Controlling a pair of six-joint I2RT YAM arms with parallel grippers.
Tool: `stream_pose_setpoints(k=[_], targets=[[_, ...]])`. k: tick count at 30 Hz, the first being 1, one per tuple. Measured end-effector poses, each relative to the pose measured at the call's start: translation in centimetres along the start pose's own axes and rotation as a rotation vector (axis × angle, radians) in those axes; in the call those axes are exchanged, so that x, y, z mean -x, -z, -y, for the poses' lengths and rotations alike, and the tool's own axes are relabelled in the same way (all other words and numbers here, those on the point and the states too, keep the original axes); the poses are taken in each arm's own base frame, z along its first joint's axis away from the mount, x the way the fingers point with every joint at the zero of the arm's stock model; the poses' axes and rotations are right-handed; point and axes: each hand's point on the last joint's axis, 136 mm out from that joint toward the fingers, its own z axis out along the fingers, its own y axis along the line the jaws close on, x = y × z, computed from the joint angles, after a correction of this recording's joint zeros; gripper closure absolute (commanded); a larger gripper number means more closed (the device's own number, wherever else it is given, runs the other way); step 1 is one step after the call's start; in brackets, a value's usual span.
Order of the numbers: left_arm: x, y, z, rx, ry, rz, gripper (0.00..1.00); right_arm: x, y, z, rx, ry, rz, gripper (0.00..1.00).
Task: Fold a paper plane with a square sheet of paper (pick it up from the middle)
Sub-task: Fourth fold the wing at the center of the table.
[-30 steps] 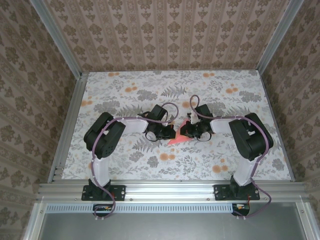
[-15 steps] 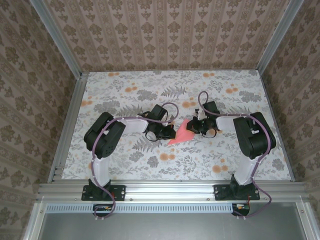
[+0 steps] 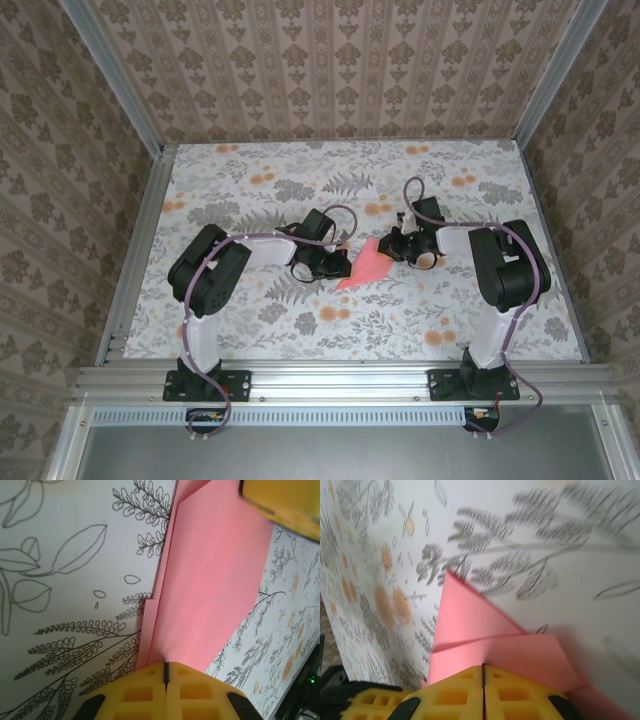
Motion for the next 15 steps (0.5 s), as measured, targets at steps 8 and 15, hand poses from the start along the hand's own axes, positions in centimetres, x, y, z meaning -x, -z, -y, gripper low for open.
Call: stream_pose_setpoints(k=[8, 15], targets=[[0.0, 0.0, 0.0, 0.0, 0.0, 0.0, 1.0, 3.2, 1.1, 1.6, -0.054, -0.039, 0.077, 0.9], [0.0, 0.0, 0.0, 0.001, 0.001, -0.001, 1.0, 4.8, 3.4, 1.5, -0.085, -0.029, 0.159, 0.87]])
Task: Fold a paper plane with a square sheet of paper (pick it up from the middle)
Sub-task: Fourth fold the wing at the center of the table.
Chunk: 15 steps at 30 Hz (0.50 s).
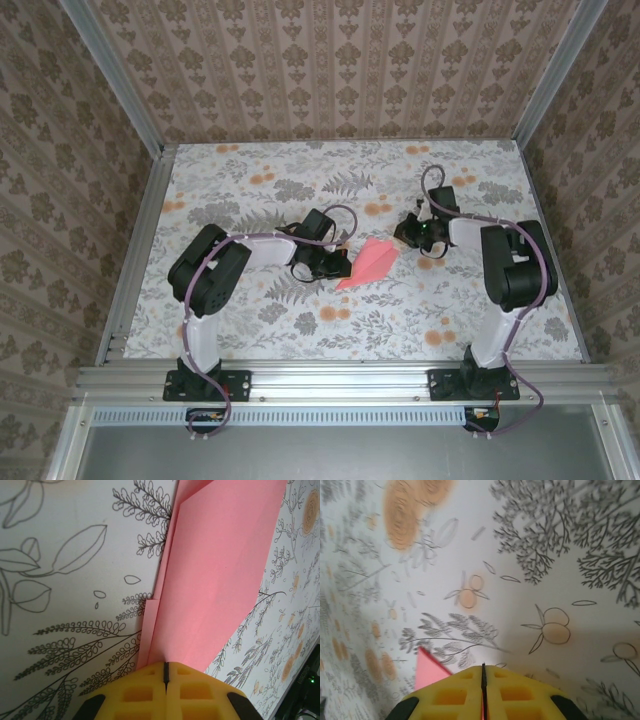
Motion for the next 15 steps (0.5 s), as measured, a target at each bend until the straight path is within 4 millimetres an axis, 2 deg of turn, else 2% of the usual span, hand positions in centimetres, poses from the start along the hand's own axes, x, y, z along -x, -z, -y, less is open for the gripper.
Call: stream_pose_setpoints(k=[3, 5, 7, 9, 11, 15], targets=[[0.0, 0.0, 0.0, 0.001, 0.001, -0.002, 1.0, 1.1, 2.1, -2.0, 0.039, 0.037, 0.058, 0.86], [0.0, 0.0, 0.0, 0.002, 0.003, -0.003, 1.0, 0.8, 3.1, -3.2, 0.067, 0.062, 0.082, 0.86], [0.0, 0.0, 0.0, 0.004, 0.004, -0.004, 1.0, -1.1, 3.6, -4.3, 0.09, 0.087, 0.062, 0.86], [0.0, 0.0, 0.0, 0.005, 0.005, -0.005, 1.0, -3.2, 3.1, -5.7, 0.12, 0.11, 0.021, 0.87], [0.0, 0.0, 0.0, 0.004, 0.005, -0.006, 1.0, -5.6, 2.1, -6.4, 0.143, 0.116, -0.035, 0.87], [0.0, 0.0, 0.0, 0.004, 0.005, -0.006, 1.0, -9.1, -0.3, -6.3, 0.158, 0.085, -0.136, 0.88]])
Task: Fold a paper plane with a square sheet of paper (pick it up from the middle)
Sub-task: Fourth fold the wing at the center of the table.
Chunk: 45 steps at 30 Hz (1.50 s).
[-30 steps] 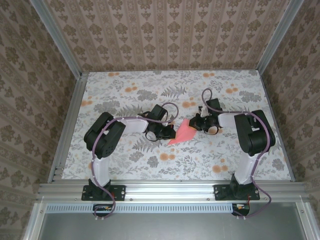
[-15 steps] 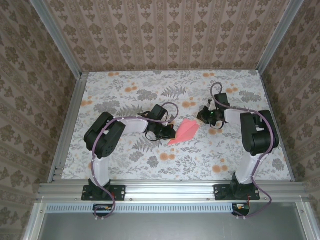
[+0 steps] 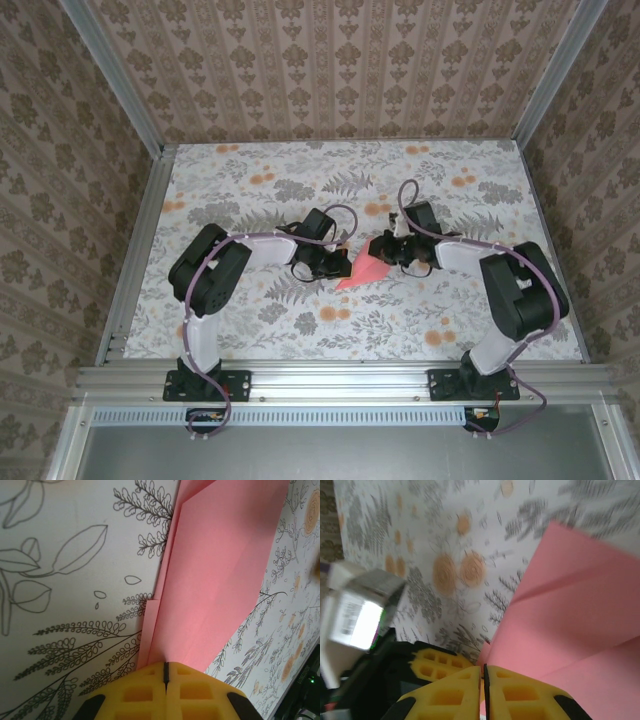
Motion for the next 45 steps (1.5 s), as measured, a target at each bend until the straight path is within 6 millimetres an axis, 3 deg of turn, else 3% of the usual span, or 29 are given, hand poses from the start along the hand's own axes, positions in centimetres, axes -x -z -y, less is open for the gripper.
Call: stream_pose_setpoints(k=[4, 11, 18, 27, 33, 45], targets=[[0.0, 0.0, 0.0, 0.0, 0.0, 0.0, 1.0, -1.0, -1.9, 0.6, 0.013, -0.044, -0.042, 0.88], [0.0, 0.0, 0.0, 0.0, 0.0, 0.0, 1.0, -1.2, -3.2, 1.6, 0.015, -0.078, -0.056, 0.89], [0.1, 0.1, 0.0, 0.007, 0.0, 0.001, 1.0, -1.1, -3.5, 1.6, 0.011, -0.083, -0.07, 0.89], [0.0, 0.8, -0.1, 0.066, -0.024, 0.014, 0.92, -1.0, -3.7, 1.6, 0.005, -0.085, -0.079, 0.89], [0.6, 1.1, 1.1, 0.041, -0.037, 0.02, 0.92, -0.7, -3.9, 1.5, 0.007, -0.085, -0.081, 0.89], [-0.6, 0.7, 1.7, 0.046, -0.041, -0.02, 0.9, -0.7, -4.0, 1.5, 0.001, -0.083, -0.087, 0.89]])
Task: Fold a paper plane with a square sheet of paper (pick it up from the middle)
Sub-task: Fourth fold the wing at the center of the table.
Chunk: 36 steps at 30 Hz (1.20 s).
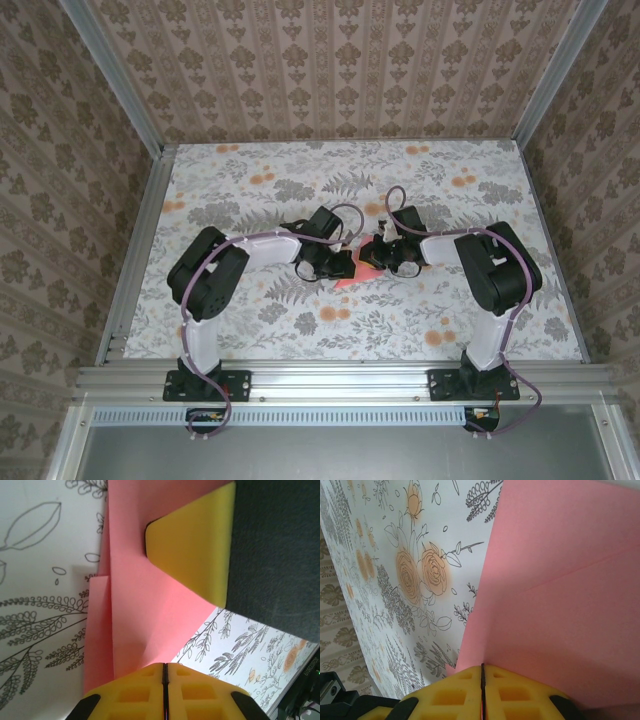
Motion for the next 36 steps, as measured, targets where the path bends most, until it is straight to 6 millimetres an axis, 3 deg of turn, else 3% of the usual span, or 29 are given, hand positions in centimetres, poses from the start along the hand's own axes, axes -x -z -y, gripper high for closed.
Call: stream_pose_setpoints(k=[22, 36], targets=[[-0.5, 0.0, -1.7, 0.079, 0.031, -0.01, 0.91, 0.0, -0.1, 0.1, -0.01, 0.005, -0.01, 0.9], [-0.4, 1.9, -1.9, 0.136, -0.026, 0.028, 0.8, 0.1, -0.1, 0.0, -0.012, 0.003, -0.013, 0.89]])
